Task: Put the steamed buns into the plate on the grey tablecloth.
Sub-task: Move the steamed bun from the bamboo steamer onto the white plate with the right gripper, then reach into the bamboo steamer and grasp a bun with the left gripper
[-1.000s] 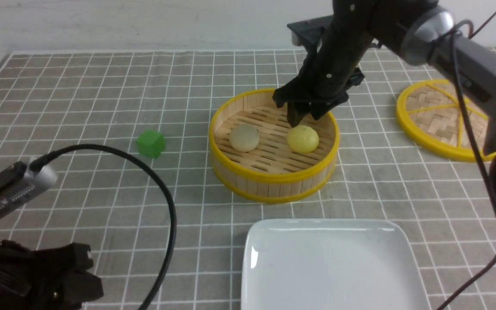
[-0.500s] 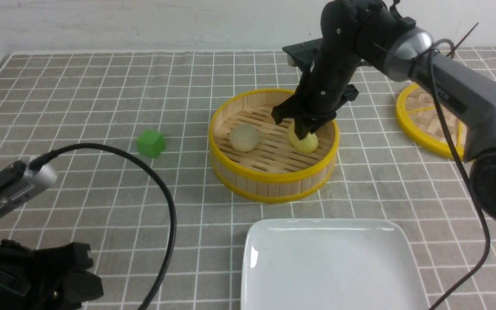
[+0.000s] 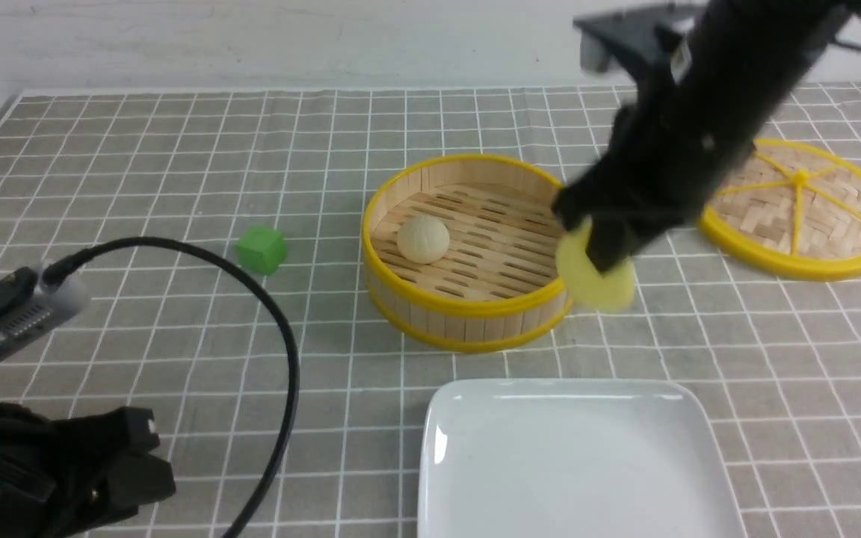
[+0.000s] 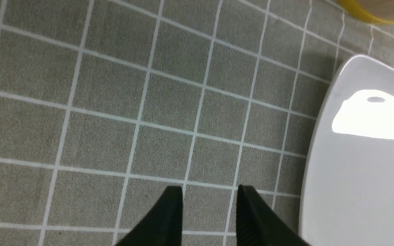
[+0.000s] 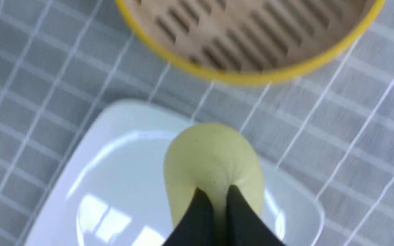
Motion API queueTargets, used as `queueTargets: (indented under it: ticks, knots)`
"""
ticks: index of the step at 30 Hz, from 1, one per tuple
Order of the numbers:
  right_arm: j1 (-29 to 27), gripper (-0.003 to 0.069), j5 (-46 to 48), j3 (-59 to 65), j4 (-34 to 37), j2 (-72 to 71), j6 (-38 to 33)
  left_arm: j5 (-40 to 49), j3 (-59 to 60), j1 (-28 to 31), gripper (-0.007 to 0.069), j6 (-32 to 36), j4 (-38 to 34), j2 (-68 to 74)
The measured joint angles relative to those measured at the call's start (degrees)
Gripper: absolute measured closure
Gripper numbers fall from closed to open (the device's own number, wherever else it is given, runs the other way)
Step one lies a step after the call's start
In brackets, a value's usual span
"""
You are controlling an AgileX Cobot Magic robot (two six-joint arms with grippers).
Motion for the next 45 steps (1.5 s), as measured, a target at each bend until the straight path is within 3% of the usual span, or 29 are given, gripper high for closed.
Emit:
queueTargets:
  ticks: [4,9,12,19,22,26,28,29,32,33,39,45]
  knots:
    - [4.29,0.0629,-4.73,15.96,0.05,-3.28,0.27,0.2,0.0,0.0,0.0372,0.0,0.0,0.0]
    - [7.52,0.0586,-13.35,25.6,-1.38,-2.96,3.03,0.32,0.0,0.0,0.0372,0.16,0.0,0.0]
    - [8.59,0.0515,-15.8,26.79,-1.91,-2.54,4.41,0.32,0.0,0.0,0.0372,0.91,0.0,0.0]
    - [9.09,0.024,-16.09,26.13,-2.25,-2.59,4.45,5.35,-6.36,0.0,0.0372,1.12,0.0,2.92]
    - [9.09,0.0204,-14.09,25.09,-3.07,-3.47,3.87,7.29,-9.65,0.0,0.0372,1.24,0.0,5.04]
    - [9.09,0.0281,-6.82,21.8,-5.98,-8.16,3.62,9.5,-16.44,0.0,0.0372,1.35,0.0,9.81]
    - [9.09,0.0398,-3.58,20.98,-8.75,-12.44,3.99,10.84,-20.51,-0.22,0.0372,1.35,-0.28,12.86]
    - [9.09,0.041,-3.12,20.98,-9.31,-13.33,4.21,10.97,-20.87,-0.35,0.0372,1.41,-0.28,13.45]
    - [9.09,0.0624,-1.44,21.79,-13.6,-21.82,7.85,12.06,-27.31,-4.19,0.0372,2.82,-0.42,19.02]
    - [9.09,0.0647,-1.21,22.26,-14.31,-24.0,8.61,12.06,-28.4,-5.23,0.0372,2.87,-0.42,20.07]
    - [9.09,0.0673,-0.11,30.6,-15.65,-39.47,15.17,10.7,-41.98,-15.51,0.0363,1.98,0.82,34.52]
    - [9.09,0.0673,-1.55,40.66,-15.65,-50.18,18.64,11.09,-57.82,-20.73,0.0313,0.44,4.13,50.39]
